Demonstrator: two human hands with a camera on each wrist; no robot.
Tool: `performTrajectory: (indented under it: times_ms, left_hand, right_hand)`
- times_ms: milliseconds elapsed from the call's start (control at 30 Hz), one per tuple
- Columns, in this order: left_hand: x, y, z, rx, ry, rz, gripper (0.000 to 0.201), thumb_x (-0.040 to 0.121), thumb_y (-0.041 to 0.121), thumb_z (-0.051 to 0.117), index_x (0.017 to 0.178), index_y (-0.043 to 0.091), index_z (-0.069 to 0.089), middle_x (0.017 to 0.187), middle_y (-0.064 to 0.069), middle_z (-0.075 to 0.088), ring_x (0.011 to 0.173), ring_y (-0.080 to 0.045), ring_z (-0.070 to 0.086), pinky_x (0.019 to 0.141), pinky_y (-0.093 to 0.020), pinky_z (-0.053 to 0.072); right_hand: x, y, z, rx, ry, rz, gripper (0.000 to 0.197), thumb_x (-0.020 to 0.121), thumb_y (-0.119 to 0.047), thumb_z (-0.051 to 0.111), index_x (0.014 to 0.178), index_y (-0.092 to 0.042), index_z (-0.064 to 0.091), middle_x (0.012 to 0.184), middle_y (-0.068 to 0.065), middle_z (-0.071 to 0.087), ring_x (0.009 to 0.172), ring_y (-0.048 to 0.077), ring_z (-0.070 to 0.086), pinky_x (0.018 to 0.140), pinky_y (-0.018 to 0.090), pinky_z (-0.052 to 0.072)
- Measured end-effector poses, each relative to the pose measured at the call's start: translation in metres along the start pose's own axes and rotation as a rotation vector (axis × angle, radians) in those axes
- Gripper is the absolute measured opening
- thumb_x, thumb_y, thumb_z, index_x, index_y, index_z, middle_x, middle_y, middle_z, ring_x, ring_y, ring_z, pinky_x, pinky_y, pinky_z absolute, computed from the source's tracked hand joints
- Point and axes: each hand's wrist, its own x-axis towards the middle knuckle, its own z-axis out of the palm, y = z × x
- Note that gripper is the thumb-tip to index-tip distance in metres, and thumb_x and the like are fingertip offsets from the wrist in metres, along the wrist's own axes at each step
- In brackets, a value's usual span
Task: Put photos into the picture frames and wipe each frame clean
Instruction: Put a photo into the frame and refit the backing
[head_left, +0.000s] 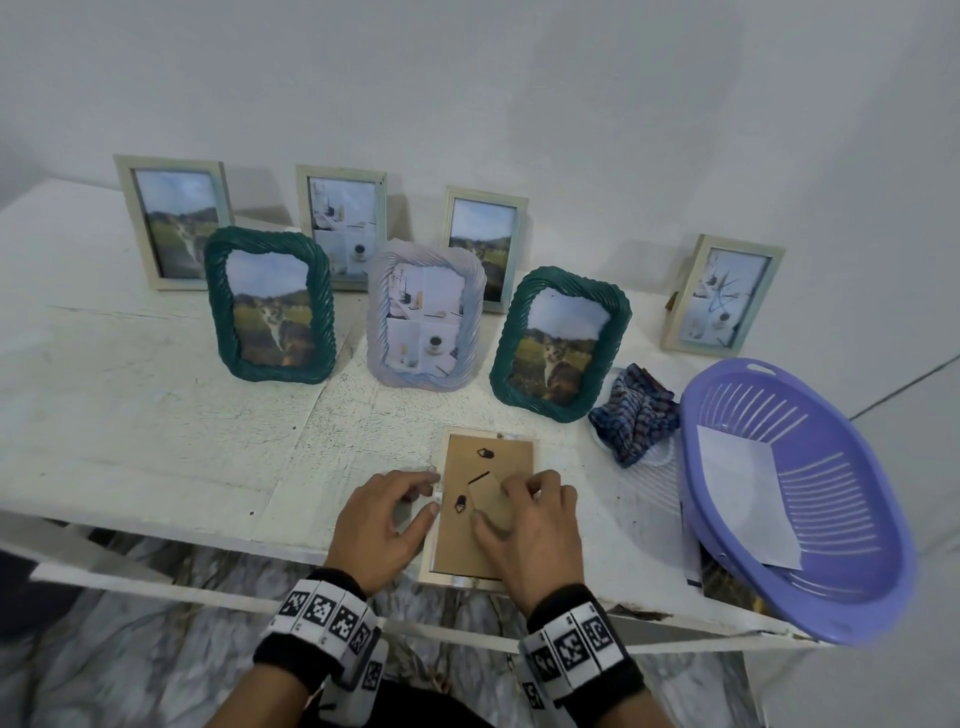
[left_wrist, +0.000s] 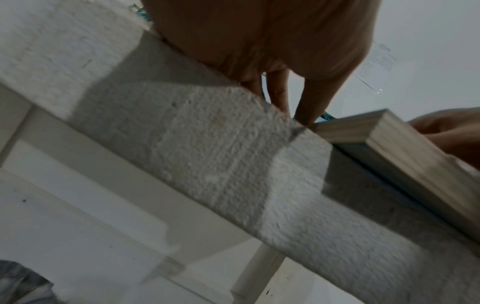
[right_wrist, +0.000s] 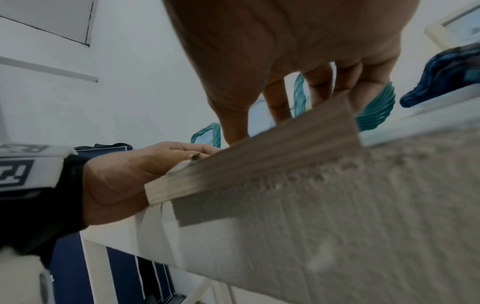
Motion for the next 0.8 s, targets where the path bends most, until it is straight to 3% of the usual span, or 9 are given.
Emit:
performTrajectory:
  times_ms: [100,233,333,400,533,633,800]
  left_hand:
    - [-0.001,0.001,0.000,0.000,0.002,0.001,0.037,0.083,0.052,0.052,0.115,0.036,0.062,0.097,0.025,0.061,0.093,0.000,0.055,0.079,-0.016,0.043]
    - [0.000,0.000,0.000,-0.009,0.004,0.004,0.037,0.083,0.052,0.052,0.114,0.035,0.063,0.097,0.024,0.062,0.093,0.000,0.055,0.078,-0.014,0.042]
    - [0.000,-0.001,0.001,-0.008,0.005,0.009,0.037,0.083,0.051,0.052,0.114,0.033,0.063,0.096,0.023,0.062,0.091,0.000,0.055,0.077,-0.015,0.042]
    - [0.001,-0.001,0.001,-0.004,0.002,0.005,0.039,0.083,0.051,0.051,0.114,0.032,0.064,0.095,0.023,0.062,0.091,0.000,0.055,0.077,-0.015,0.042]
    - [0.001,-0.001,0.000,-0.008,-0.005,0.008,0.040,0.083,0.052,0.051,0.115,0.032,0.064,0.096,0.024,0.061,0.091,0.002,0.054,0.077,-0.014,0.041]
    - [0.000,-0.002,-0.001,-0.020,-0.006,0.011,0.039,0.083,0.051,0.051,0.115,0.031,0.064,0.095,0.023,0.061,0.091,0.001,0.055,0.077,-0.019,0.045]
    - [-0.001,-0.002,-0.001,-0.026,-0.010,0.006,0.039,0.083,0.052,0.052,0.115,0.033,0.063,0.094,0.022,0.061,0.090,0.000,0.055,0.077,-0.023,0.047]
  right_hand:
    - [-0.003,0.006,0.000,0.031,-0.029,-0.053,0.047,0.079,-0.060,0.044,0.096,-0.021,0.066,0.098,0.005,0.052,0.087,0.023,0.045,0.070,0.033,0.046]
    - [-0.002,0.038,-0.007,0.347,-0.111,0.003,0.036,0.082,-0.034,0.051,0.113,-0.025,0.065,0.117,0.002,0.046,0.102,0.020,0.045,0.085,0.029,0.042]
    - [0.003,0.068,-0.014,0.486,-0.168,-0.013,0.026,0.085,-0.017,0.059,0.109,-0.026,0.065,0.104,-0.005,0.057,0.090,0.010,0.056,0.082,0.034,0.050]
    - [0.007,0.078,-0.018,0.511,-0.236,-0.059,0.025,0.086,-0.012,0.064,0.103,-0.030,0.065,0.098,-0.010,0.062,0.086,0.006,0.058,0.080,0.030,0.051]
    - [0.015,0.080,-0.020,0.522,-0.296,-0.107,0.019,0.083,-0.017,0.065,0.094,-0.032,0.064,0.089,-0.008,0.061,0.082,0.010,0.057,0.075,0.028,0.049]
    - [0.023,0.079,-0.024,0.491,-0.375,-0.121,0.026,0.084,-0.016,0.067,0.087,-0.040,0.059,0.088,-0.006,0.059,0.079,0.008,0.054,0.071,0.021,0.045]
    - [0.037,0.074,-0.028,0.433,-0.471,-0.114,0.016,0.082,-0.027,0.072,0.083,-0.030,0.056,0.084,-0.004,0.059,0.070,0.009,0.051,0.064,0.015,0.041]
